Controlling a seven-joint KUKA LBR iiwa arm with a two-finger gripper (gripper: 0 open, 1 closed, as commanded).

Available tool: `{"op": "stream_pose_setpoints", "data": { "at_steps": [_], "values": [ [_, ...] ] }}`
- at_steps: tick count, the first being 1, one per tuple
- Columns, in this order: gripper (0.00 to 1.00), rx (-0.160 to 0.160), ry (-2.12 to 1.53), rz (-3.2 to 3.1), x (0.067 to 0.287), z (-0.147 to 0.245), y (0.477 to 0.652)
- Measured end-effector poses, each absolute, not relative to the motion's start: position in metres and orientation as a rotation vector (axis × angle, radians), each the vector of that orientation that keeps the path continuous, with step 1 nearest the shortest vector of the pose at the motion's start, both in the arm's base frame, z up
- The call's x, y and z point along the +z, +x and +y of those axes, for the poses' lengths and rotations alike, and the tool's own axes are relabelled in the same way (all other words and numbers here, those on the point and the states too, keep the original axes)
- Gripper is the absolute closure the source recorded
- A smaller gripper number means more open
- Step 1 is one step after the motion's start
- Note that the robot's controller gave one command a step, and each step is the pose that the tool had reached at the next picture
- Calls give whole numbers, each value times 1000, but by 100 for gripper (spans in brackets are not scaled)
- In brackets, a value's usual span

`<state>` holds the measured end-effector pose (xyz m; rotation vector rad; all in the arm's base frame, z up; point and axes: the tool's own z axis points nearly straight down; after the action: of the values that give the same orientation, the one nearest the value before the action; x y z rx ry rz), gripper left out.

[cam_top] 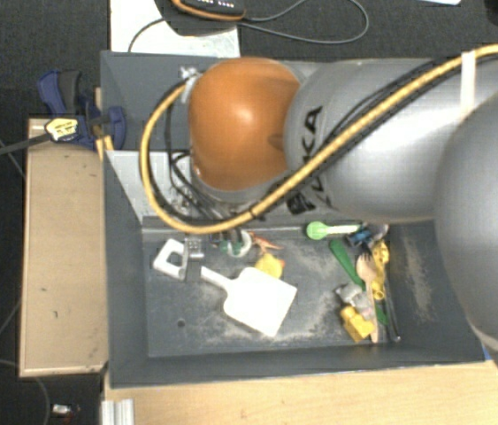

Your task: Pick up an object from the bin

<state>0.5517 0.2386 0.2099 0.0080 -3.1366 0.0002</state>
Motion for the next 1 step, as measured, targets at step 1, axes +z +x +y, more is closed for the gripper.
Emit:
{"op": "stream_pose_setpoints", "data": {
  "at_steps": [1],
  "values": [
    [0, -2, -2, -3144, 215, 237, 554]
  ]
}}
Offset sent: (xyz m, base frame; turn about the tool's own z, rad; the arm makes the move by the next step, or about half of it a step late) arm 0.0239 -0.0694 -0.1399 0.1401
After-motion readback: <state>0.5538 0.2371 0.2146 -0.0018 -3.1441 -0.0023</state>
